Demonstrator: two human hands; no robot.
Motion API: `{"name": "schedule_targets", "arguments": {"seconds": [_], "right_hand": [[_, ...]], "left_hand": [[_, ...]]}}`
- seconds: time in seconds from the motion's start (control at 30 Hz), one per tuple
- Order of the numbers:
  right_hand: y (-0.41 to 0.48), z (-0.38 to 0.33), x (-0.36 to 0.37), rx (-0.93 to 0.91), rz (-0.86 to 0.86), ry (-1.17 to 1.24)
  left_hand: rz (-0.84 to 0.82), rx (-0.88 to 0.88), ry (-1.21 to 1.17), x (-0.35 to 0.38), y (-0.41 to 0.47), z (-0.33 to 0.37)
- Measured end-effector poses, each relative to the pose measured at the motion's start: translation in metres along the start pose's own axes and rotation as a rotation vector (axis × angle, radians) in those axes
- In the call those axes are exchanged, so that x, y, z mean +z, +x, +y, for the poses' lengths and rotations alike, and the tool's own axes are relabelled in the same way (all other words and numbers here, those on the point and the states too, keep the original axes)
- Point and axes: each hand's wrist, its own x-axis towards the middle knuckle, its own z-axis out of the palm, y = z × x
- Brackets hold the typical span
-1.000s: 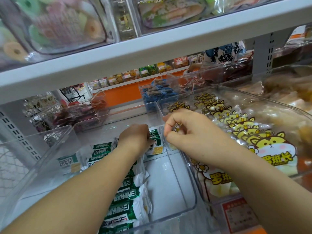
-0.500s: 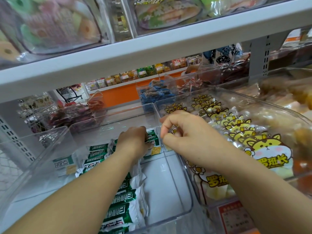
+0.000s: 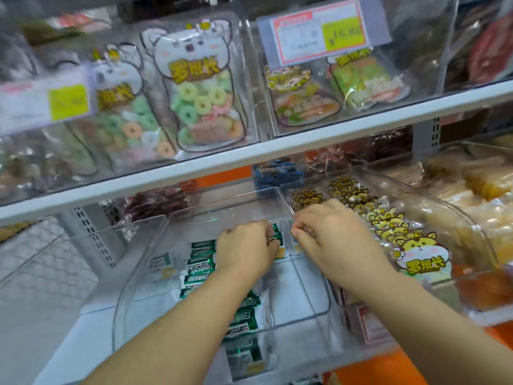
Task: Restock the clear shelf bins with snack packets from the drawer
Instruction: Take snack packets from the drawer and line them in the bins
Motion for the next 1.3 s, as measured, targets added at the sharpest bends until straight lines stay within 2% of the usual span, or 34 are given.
{"name": "schedule_targets", "arguments": {"seconds": [0.13, 0.2, 0.33, 0.4, 0.47, 0.57, 0.67, 0.77, 0.87, 0.93, 1.07, 1.3], "right_hand": [[-0.032, -0.029, -0.011, -0.085, 0.100, 0.027], [-0.055, -0.045, -0.015, -0.129, 0.101, 0.058], [-0.116, -0.058, -0.015, -0.132, 0.030, 0.127], [-0.150, -0.057, -0.006, -0.099, -0.036, 0.158], [-0.177, -0.054, 0.004, -0.028, -0.165, 0.159], [-0.197, -0.038, 0.032, 0.138, -0.589, 0.102], [-0.208, -0.013, 0.070, 0.305, -0.912, 0.010], [-0.219, 0.006, 0.109, 0.416, -1.137, 0.019], [-0.223, 0.017, 0.137, 0.433, -1.331, -0.001], [-0.222, 0.021, 0.155, 0.422, -1.354, -0.037], [-0.224, 0.022, 0.181, 0.474, -1.352, -0.064], [-0.245, 0.025, 0.192, 0.705, -1.148, -0.047]], "left_hand": [[0.282, 0.016, -0.375, -0.020, -0.085, 0.002], [0.384, 0.047, -0.451, -0.017, -0.126, 0.000], [0.398, 0.134, -0.453, 0.013, -0.192, -0.009], [0.316, 0.139, -0.409, 0.034, -0.212, -0.013], [0.114, 0.053, -0.396, 0.057, -0.223, -0.018], [-0.152, -0.115, -0.414, 0.092, -0.229, -0.035], [-0.344, -0.196, -0.386, 0.125, -0.232, -0.056], [-0.511, -0.183, -0.369, 0.165, -0.232, -0.073], [-0.733, -0.121, -0.313, 0.198, -0.227, -0.080], [-0.798, -0.064, -0.273, 0.213, -0.221, -0.080], [-0.800, 0.002, -0.227, 0.239, -0.209, -0.073], [-0.778, -0.246, -0.407, 0.272, -0.197, -0.047]]}}
